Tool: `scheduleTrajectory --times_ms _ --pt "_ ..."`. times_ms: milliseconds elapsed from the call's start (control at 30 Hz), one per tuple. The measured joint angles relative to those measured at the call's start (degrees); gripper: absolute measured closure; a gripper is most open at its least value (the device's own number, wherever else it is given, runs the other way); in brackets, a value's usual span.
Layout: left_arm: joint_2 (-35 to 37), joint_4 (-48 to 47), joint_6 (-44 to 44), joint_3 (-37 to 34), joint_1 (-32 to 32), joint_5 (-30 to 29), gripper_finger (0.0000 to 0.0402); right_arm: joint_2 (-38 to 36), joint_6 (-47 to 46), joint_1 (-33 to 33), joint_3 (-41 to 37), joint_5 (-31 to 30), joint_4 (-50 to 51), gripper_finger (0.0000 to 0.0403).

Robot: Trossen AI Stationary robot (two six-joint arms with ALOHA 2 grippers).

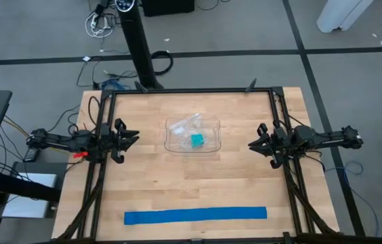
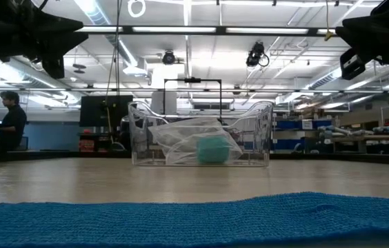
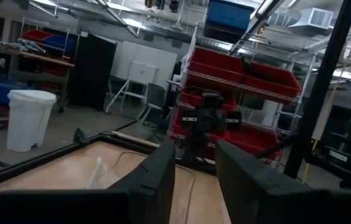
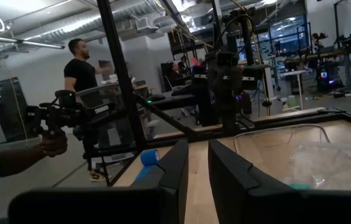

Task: Roll bandage
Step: Roll the blue bandage

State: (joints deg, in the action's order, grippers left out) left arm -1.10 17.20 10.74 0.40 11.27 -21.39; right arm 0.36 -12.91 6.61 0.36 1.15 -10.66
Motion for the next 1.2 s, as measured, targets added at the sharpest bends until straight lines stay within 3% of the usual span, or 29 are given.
scheduleTrajectory --times_ms 1200 --pt "0.00 1.39 0.48 0.00 0.00 0.33 0.0280 0.00 -0.02 -0.01 0.01 -0.02 0.00 0.0341"
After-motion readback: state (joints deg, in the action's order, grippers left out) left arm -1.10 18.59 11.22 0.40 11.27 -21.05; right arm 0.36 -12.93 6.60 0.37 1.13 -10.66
